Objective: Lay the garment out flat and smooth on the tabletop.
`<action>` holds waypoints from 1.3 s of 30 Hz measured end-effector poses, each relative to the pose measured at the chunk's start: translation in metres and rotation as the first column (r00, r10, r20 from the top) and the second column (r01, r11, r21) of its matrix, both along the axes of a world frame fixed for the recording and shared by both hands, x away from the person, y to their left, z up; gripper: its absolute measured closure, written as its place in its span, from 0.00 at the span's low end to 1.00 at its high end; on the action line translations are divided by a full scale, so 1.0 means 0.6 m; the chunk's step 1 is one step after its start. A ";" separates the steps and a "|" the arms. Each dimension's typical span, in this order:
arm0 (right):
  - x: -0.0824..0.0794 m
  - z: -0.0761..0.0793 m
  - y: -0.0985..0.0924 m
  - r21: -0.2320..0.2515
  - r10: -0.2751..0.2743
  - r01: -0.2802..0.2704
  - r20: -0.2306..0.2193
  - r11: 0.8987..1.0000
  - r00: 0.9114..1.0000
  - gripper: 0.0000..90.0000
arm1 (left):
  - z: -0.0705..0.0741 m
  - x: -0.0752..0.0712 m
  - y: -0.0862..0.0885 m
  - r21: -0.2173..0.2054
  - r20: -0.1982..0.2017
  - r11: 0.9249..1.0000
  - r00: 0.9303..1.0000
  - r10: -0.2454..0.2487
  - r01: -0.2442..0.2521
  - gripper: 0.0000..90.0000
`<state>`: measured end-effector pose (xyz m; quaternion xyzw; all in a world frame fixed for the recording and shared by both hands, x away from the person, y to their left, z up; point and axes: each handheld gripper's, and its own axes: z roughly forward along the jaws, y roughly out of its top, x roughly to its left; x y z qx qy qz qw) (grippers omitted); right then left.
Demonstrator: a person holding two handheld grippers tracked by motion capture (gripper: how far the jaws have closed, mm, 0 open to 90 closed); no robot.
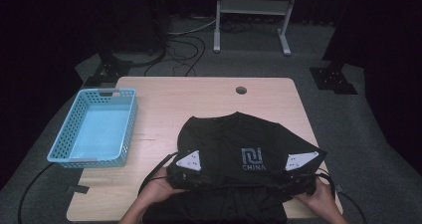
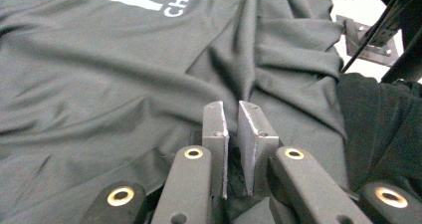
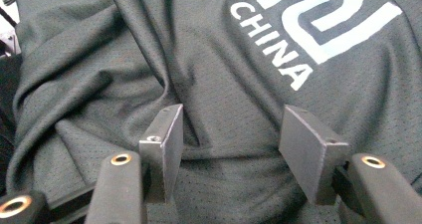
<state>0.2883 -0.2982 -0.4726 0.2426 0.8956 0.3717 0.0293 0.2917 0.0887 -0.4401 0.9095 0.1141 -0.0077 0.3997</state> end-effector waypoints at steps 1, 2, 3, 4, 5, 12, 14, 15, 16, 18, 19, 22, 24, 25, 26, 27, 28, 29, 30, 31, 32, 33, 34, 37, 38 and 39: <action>0.000 0.000 0.000 -0.003 0.000 0.000 -0.001 1.000 1.000 0.48 | 0.001 0.001 0.003 0.001 0.002 1.000 1.000 0.005 -0.005 0.92; 0.000 0.000 0.000 -0.003 0.000 0.000 -0.001 1.000 1.000 0.48 | 0.002 0.003 0.008 0.005 0.002 1.000 1.000 0.013 -0.013 0.92; 0.000 0.001 0.001 -0.010 0.000 0.000 0.001 1.000 1.000 0.48 | 0.004 0.006 0.016 0.012 0.002 1.000 1.000 0.021 -0.021 0.92; 0.000 0.002 0.002 -0.019 0.000 0.000 0.005 1.000 1.000 0.48 | 0.007 0.009 0.028 0.027 0.007 0.999 0.999 0.034 -0.034 0.92; 0.000 0.002 0.002 -0.020 0.001 -0.001 0.004 1.000 1.000 0.48 | 0.009 0.011 0.035 0.030 0.009 0.998 0.999 0.046 -0.046 0.92; 0.003 0.003 0.001 -0.023 -0.005 0.005 -0.003 1.000 1.000 0.48 | 0.029 0.019 0.099 0.077 0.038 0.989 0.992 0.120 -0.123 0.92; 0.004 0.004 0.001 -0.026 -0.007 0.007 -0.006 1.000 1.000 0.48 | 0.038 0.021 0.124 0.095 0.048 0.984 0.988 0.149 -0.153 0.92; 0.004 0.004 0.002 -0.030 -0.009 0.009 -0.008 1.000 1.000 0.48 | 0.042 0.021 0.133 0.101 0.052 0.982 0.986 0.158 -0.162 0.92; 0.004 0.004 0.002 -0.034 -0.008 0.008 -0.006 0.999 1.000 0.48 | 0.045 0.022 0.141 0.106 0.057 0.979 0.984 0.166 -0.171 0.92; 0.004 0.005 0.003 -0.036 -0.008 0.008 -0.007 0.999 1.000 0.48 | 0.055 0.025 0.164 0.122 0.071 0.972 0.978 0.194 -0.202 0.92; 0.005 0.006 0.004 -0.042 -0.009 0.009 -0.013 0.999 1.000 0.48 | 0.060 0.027 0.177 0.131 0.082 0.966 0.974 0.213 -0.222 0.92; 0.005 0.007 0.006 -0.051 -0.009 0.009 -0.014 0.999 1.000 0.48 | 0.074 0.032 0.214 0.157 0.106 0.951 0.961 0.254 -0.268 0.92; 0.005 0.007 0.006 -0.054 -0.008 0.007 -0.013 0.998 1.000 0.48 | 0.079 0.032 0.224 0.167 0.117 0.945 0.957 0.265 -0.282 0.92; 0.005 0.008 0.007 -0.057 -0.011 0.010 -0.017 0.998 1.000 0.48 | 0.082 0.032 0.232 0.176 0.125 0.940 0.954 0.273 -0.292 0.92; 0.006 0.008 0.008 -0.058 -0.012 0.011 -0.020 0.998 1.000 0.48 | 0.087 0.032 0.245 0.186 0.137 0.933 0.948 0.287 -0.309 0.92; 0.006 0.008 0.008 -0.058 -0.012 0.011 -0.019 0.998 1.000 0.48 | 0.091 0.032 0.253 0.189 0.142 0.928 0.944 0.298 -0.321 0.92; 0.006 0.008 0.008 -0.058 -0.015 0.014 -0.020 0.998 1.000 0.48 | 0.094 0.032 0.262 0.192 0.148 0.923 0.939 0.310 -0.335 0.92; 0.006 0.009 0.008 -0.060 -0.015 0.013 -0.022 0.998 1.000 0.48 | 0.097 0.033 0.270 0.198 0.156 0.917 0.935 0.319 -0.346 0.92; 0.007 0.009 0.009 -0.062 -0.013 0.012 -0.020 0.998 1.000 0.48 | 0.100 0.033 0.278 0.199 0.157 0.912 0.930 0.331 -0.358 0.92; 0.008 0.009 0.009 -0.064 -0.016 0.014 -0.022 0.998 1.000 0.47 | 0.101 0.033 0.284 0.194 0.151 0.909 0.927 0.343 -0.368 0.92; 0.008 0.009 0.010 -0.066 -0.018 0.016 -0.025 0.998 1.000 0.46 | 0.101 0.032 0.286 0.194 0.146 0.910 0.928 0.343 -0.367 0.92; 0.008 0.010 0.012 -0.069 -0.021 0.019 -0.028 0.997 0.999 0.45 | 0.100 0.031 0.286 0.197 0.147 0.910 0.929 0.340 -0.364 0.91; 0.008 0.011 0.015 -0.077 -0.023 0.021 -0.031 0.997 0.999 0.44 | 0.097 0.029 0.282 0.188 0.143 0.914 0.930 0.338 -0.360 0.90; 0.005 0.016 0.031 -0.120 -0.028 0.024 -0.030 0.993 0.999 0.45 | 0.085 0.026 0.260 0.178 0.129 0.929 0.944 0.304 -0.324 0.85; 0.002 0.018 0.037 -0.108 -0.018 0.015 -0.032 0.994 0.999 0.45 | 0.081 0.026 0.250 0.172 0.123 0.935 0.948 0.292 -0.310 0.84; -0.001 0.020 0.044 -0.098 -0.008 0.005 -0.034 0.995 0.999 0.45 | 0.076 0.026 0.241 0.167 0.118 0.940 0.953 0.280 -0.297 0.83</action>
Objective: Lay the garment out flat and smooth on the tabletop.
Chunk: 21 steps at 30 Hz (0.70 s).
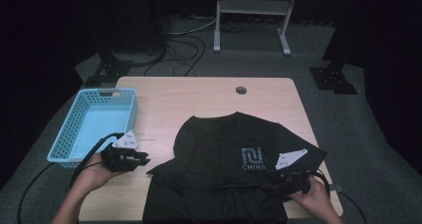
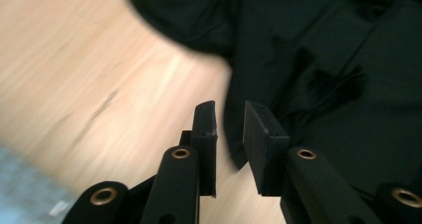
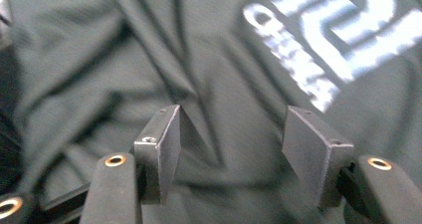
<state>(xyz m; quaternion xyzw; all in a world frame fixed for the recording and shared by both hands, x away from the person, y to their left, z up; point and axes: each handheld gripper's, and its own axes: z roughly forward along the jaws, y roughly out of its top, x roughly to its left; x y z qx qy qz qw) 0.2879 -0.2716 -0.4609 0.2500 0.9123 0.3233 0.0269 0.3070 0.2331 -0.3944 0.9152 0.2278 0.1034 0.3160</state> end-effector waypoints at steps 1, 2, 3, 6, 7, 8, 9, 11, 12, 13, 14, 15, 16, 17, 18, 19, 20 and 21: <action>-0.004 0.002 0.008 0.002 0.011 -0.011 0.002 1.000 1.000 0.45 | -0.005 0.000 -0.010 -0.009 -0.005 1.000 1.000 -0.010 0.010 0.81; -0.008 0.003 0.017 0.008 0.025 -0.025 0.006 1.000 1.000 0.45 | -0.009 0.000 -0.020 -0.016 -0.008 1.000 1.000 -0.025 0.024 0.79; -0.013 0.004 0.025 0.019 0.039 -0.039 0.005 0.999 0.999 0.45 | -0.013 0.000 -0.030 -0.025 -0.012 0.999 0.999 -0.037 0.037 0.78; -0.026 0.004 0.047 0.025 0.070 -0.071 0.013 0.997 0.997 0.44 | -0.027 0.002 -0.059 -0.041 -0.027 0.997 0.997 -0.071 0.070 0.73; -0.029 0.003 0.052 0.030 0.079 -0.079 0.013 0.996 0.997 0.43 | -0.032 0.002 -0.068 -0.048 -0.032 0.996 0.996 -0.080 0.079 0.71; -0.032 0.002 0.056 0.031 0.085 -0.086 0.012 0.996 0.996 0.43 | -0.036 0.003 -0.075 -0.049 -0.034 0.995 0.995 -0.088 0.087 0.69; -0.034 0.000 0.058 0.022 0.090 -0.091 0.011 0.996 0.996 0.43 | -0.040 0.004 -0.080 -0.049 -0.039 0.995 0.995 -0.095 0.093 0.68; -0.037 -0.007 0.056 -0.005 0.091 -0.091 0.011 0.996 0.996 0.44 | -0.046 0.005 -0.087 -0.046 -0.045 0.994 0.994 -0.100 0.098 0.65; -0.038 -0.009 0.050 0.006 0.100 -0.100 0.021 0.995 0.995 0.44 | -0.048 0.006 -0.088 -0.054 -0.048 0.994 0.994 -0.098 0.095 0.64; -0.038 -0.009 0.045 0.012 0.101 -0.102 0.024 0.995 0.995 0.46 | -0.049 0.006 -0.088 -0.061 -0.054 0.994 0.994 -0.095 0.092 0.64; -0.039 -0.008 0.040 0.003 0.099 -0.099 0.027 0.995 0.995 0.47 | -0.051 0.007 -0.089 -0.061 -0.057 0.994 0.994 -0.096 0.092 0.64; -0.039 -0.008 0.034 -0.007 0.097 -0.097 0.031 0.995 0.995 0.47 | -0.052 0.007 -0.091 -0.061 -0.058 0.994 0.994 -0.095 0.092 0.63; -0.038 -0.007 0.029 -0.015 0.097 -0.096 0.034 0.995 0.995 0.47 | -0.053 0.008 -0.092 -0.059 -0.062 0.994 0.994 -0.092 0.089 0.63; -0.038 -0.007 0.023 -0.021 0.093 -0.093 0.034 0.995 0.995 0.47 | -0.054 0.009 -0.094 -0.057 -0.065 0.994 0.994 -0.093 0.089 0.62; -0.039 -0.006 0.018 -0.032 0.095 -0.094 0.040 0.995 0.995 0.47 | -0.055 0.010 -0.096 -0.055 -0.066 0.994 0.993 -0.095 0.092 0.62; -0.039 -0.006 0.011 -0.040 0.093 -0.091 0.041 0.995 0.995 0.47 | -0.056 0.011 -0.098 -0.055 -0.066 0.994 0.993 -0.101 0.098 0.62; -0.038 -0.005 0.005 -0.042 0.092 -0.090 0.040 0.995 0.995 0.47 | -0.058 0.013 -0.100 -0.056 -0.068 0.993 0.992 -0.104 0.100 0.62; -0.039 -0.005 -0.002 -0.042 0.088 -0.086 0.033 0.995 0.996 0.47 | -0.060 0.015 -0.101 -0.055 -0.070 0.993 0.992 -0.106 0.102 0.62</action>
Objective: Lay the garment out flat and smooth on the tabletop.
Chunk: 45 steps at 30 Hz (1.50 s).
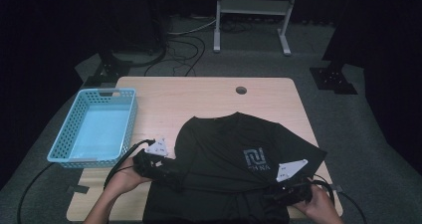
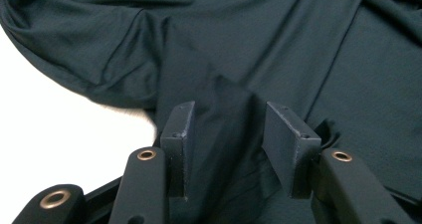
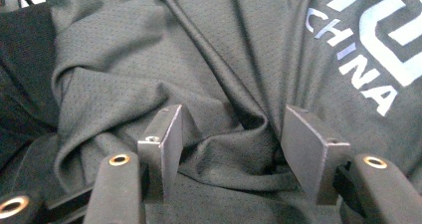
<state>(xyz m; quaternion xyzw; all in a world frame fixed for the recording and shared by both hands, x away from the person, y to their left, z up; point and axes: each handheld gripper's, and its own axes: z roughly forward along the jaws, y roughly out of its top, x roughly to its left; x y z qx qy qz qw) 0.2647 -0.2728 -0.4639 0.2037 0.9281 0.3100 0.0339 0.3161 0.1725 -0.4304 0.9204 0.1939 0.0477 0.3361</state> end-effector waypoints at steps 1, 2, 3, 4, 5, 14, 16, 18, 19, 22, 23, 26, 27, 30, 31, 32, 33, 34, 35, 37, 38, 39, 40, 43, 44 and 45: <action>0.000 0.000 -0.006 0.001 -0.004 0.004 -0.003 1.000 1.000 0.47 | -0.003 0.002 -0.002 -0.001 -0.003 1.000 1.000 -0.002 0.002 0.62; 0.000 0.000 -0.011 -0.002 -0.010 0.010 -0.005 1.000 1.000 0.47 | -0.006 0.005 -0.003 -0.002 -0.010 1.000 1.000 -0.003 0.003 0.62; 0.000 0.000 -0.016 -0.002 -0.014 0.014 -0.006 1.000 1.000 0.47 | -0.010 0.007 -0.005 -0.004 -0.018 1.000 1.000 -0.006 0.006 0.63; 0.001 0.000 -0.019 0.002 -0.018 0.018 -0.010 1.000 1.000 0.47 | -0.013 0.008 -0.007 -0.006 -0.022 1.000 1.000 -0.007 0.007 0.64; 0.001 0.000 -0.022 0.006 -0.021 0.021 -0.014 1.000 1.000 0.47 | -0.017 0.009 -0.010 -0.008 -0.025 1.000 1.000 -0.008 0.008 0.65; 0.005 0.000 -0.029 0.017 -0.024 0.025 -0.027 1.000 0.999 0.47 | -0.043 0.002 -0.024 0.008 -0.042 0.999 0.998 -0.049 0.049 0.90; 0.005 0.000 -0.029 0.020 -0.027 0.027 -0.028 0.999 0.999 0.46 | -0.041 0.002 -0.024 0.015 -0.034 0.998 0.998 -0.057 0.057 0.95; 0.004 -0.001 -0.029 0.022 -0.031 0.032 -0.031 0.999 0.999 0.46 | -0.039 0.002 -0.022 0.022 -0.037 0.998 0.998 -0.060 0.060 0.96; 0.004 -0.001 -0.029 0.022 -0.032 0.032 -0.032 0.999 0.999 0.46 | -0.037 0.003 -0.020 0.028 -0.035 0.998 0.998 -0.060 0.061 0.96; 0.004 0.000 -0.028 0.017 -0.034 0.034 -0.030 0.999 0.999 0.46 | -0.029 0.004 -0.007 0.047 -0.029 0.998 0.998 -0.047 0.048 0.96; 0.003 0.000 -0.028 0.014 -0.035 0.035 -0.030 0.999 0.999 0.45 | -0.025 0.004 -0.001 0.051 -0.024 0.998 0.999 -0.039 0.041 0.96; 0.004 0.001 -0.027 0.012 -0.036 0.036 -0.033 0.999 0.999 0.46 | -0.012 0.004 0.023 0.077 -0.007 0.997 1.000 -0.009 0.009 0.96; 0.004 0.001 -0.027 0.010 -0.036 0.036 -0.035 0.999 0.999 0.46 | -0.008 0.003 0.032 0.084 0.000 0.996 1.000 0.004 -0.004 0.96; 0.005 0.001 -0.027 0.010 -0.034 0.034 -0.037 0.999 0.999 0.46 | 0.008 0.000 0.058 0.111 0.028 0.993 0.999 0.044 -0.047 0.96; 0.005 0.001 -0.027 0.009 -0.034 0.034 -0.039 0.999 0.999 0.46 | 0.013 -0.001 0.068 0.122 0.037 0.991 0.998 0.057 -0.061 0.96; 0.006 0.002 -0.026 0.007 -0.033 0.034 -0.040 0.999 0.999 0.46 | 0.017 -0.001 0.077 0.134 0.047 0.988 0.996 0.070 -0.076 0.96; 0.006 0.002 -0.026 0.005 -0.033 0.033 -0.042 0.999 0.999 0.46 | 0.021 -0.002 0.086 0.150 0.059 0.984 0.995 0.086 -0.094 0.96; 0.006 0.002 -0.026 0.002 -0.032 0.032 -0.044 0.999 0.999 0.46 | 0.023 -0.002 0.095 0.169 0.071 0.979 0.992 0.102 -0.113 0.96; 0.006 0.003 -0.025 0.000 -0.030 0.030 -0.044 1.000 0.999 0.46 | 0.025 -0.002 0.104 0.175 0.079 0.976 0.990 0.120 -0.132 0.96; 0.007 0.003 -0.024 -0.004 -0.031 0.030 -0.045 1.000 0.999 0.45 | 0.028 -0.002 0.120 0.171 0.088 0.972 0.985 0.151 -0.164 0.96; 0.007 0.003 -0.023 -0.005 -0.032 0.032 -0.048 0.999 0.998 0.44 | 0.028 -0.002 0.125 0.168 0.091 0.970 0.982 0.165 -0.178 0.94; 0.007 0.004 -0.022 -0.007 -0.035 0.035 -0.054 0.999 0.998 0.43 | 0.028 -0.002 0.128 0.158 0.087 0.970 0.981 0.173 -0.185 0.91; 0.008 0.004 -0.021 -0.011 -0.038 0.037 -0.059 0.999 0.998 0.42 | 0.026 -0.002 0.128 0.147 0.074 0.972 0.982 0.175 -0.184 0.85; 0.008 0.007 -0.010 -0.017 -0.055 0.054 -0.060 0.998 0.997 0.41 | 0.019 -0.005 0.111 0.114 0.056 0.980 0.986 0.159 -0.165 0.70; 0.009 0.007 -0.006 -0.010 -0.054 0.054 -0.054 0.998 0.997 0.40 | 0.016 -0.006 0.102 0.105 0.053 0.982 0.987 0.150 -0.155 0.65; 0.009 0.008 -0.003 -0.003 -0.059 0.059 -0.046 0.998 0.997 0.40 | 0.013 -0.007 0.092 0.091 0.049 0.985 0.988 0.144 -0.148 0.61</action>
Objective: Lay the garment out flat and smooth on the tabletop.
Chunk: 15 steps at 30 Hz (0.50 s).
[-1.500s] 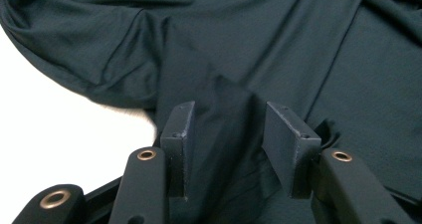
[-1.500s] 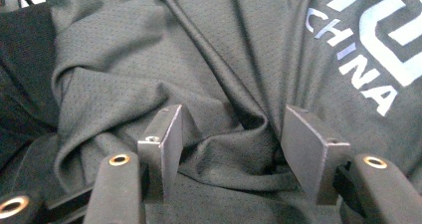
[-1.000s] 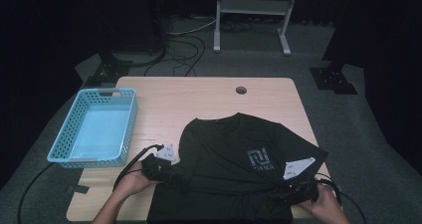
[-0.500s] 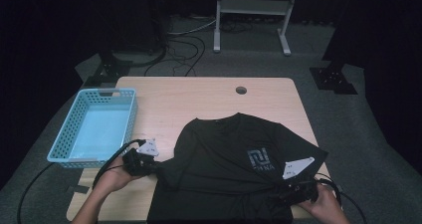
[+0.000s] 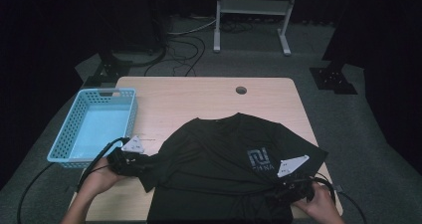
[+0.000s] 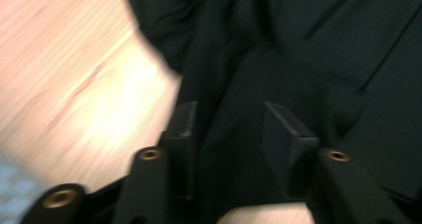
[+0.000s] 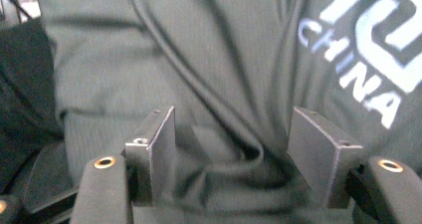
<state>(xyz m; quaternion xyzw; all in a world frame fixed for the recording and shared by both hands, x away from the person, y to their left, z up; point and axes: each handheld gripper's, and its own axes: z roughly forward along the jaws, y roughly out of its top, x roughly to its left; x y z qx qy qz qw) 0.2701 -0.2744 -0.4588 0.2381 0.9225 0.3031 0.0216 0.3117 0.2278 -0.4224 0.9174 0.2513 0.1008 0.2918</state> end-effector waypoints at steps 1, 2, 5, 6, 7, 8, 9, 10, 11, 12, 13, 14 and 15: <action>0.000 0.001 0.004 0.012 -0.002 0.002 0.006 1.000 1.000 0.40 | -0.002 -0.001 -0.010 -0.014 0.001 1.000 1.000 -0.013 0.013 0.57; 0.000 0.002 0.008 0.021 -0.001 0.001 0.006 1.000 1.000 0.40 | -0.005 -0.002 -0.022 -0.034 0.004 0.999 1.000 -0.023 0.023 0.55; -0.004 0.004 0.024 0.025 0.010 -0.011 0.033 1.000 0.999 0.40 | -0.015 -0.005 -0.059 -0.065 0.003 0.996 0.998 -0.065 0.065 0.50; -0.006 0.004 0.029 0.028 0.018 -0.019 0.033 0.999 0.999 0.40 | -0.019 -0.005 -0.071 -0.068 0.002 0.994 0.997 -0.082 0.082 0.50; -0.007 0.003 0.033 0.030 0.023 -0.024 0.038 0.999 0.999 0.40 | -0.025 -0.005 -0.083 -0.075 0.003 0.993 0.995 -0.096 0.096 0.48; -0.009 0.002 0.036 0.028 0.029 -0.030 0.038 0.999 0.999 0.40 | -0.030 -0.005 -0.094 -0.078 0.005 0.992 0.995 -0.103 0.103 0.45; -0.009 0.000 0.038 0.027 0.035 -0.036 0.038 0.999 0.999 0.39 | -0.035 -0.005 -0.104 -0.079 -0.001 0.990 0.994 -0.113 0.113 0.43; -0.010 -0.002 0.040 0.024 0.035 -0.036 0.036 0.999 0.999 0.39 | -0.040 -0.004 -0.112 -0.081 -0.005 0.989 0.992 -0.123 0.122 0.42; -0.011 -0.004 0.040 0.023 0.039 -0.040 0.037 0.999 0.999 0.39 | -0.045 -0.004 -0.119 -0.079 -0.009 0.989 0.992 -0.125 0.123 0.41; -0.012 -0.006 0.040 0.019 0.040 -0.040 0.031 0.999 0.999 0.39 | -0.049 -0.003 -0.124 -0.074 -0.012 0.990 0.992 -0.124 0.123 0.38; -0.014 -0.009 0.039 0.012 0.043 -0.043 0.027 0.999 0.999 0.38 | -0.052 -0.003 -0.127 -0.070 -0.015 0.990 0.992 -0.126 0.124 0.37; -0.016 -0.011 0.037 0.020 0.046 -0.047 0.037 0.999 0.998 0.38 | -0.056 -0.003 -0.130 -0.068 -0.018 0.990 0.992 -0.123 0.121 0.36; -0.018 -0.011 0.034 0.021 0.050 -0.051 0.043 0.998 0.998 0.38 | -0.058 -0.003 -0.130 -0.059 -0.022 0.991 0.993 -0.120 0.118 0.35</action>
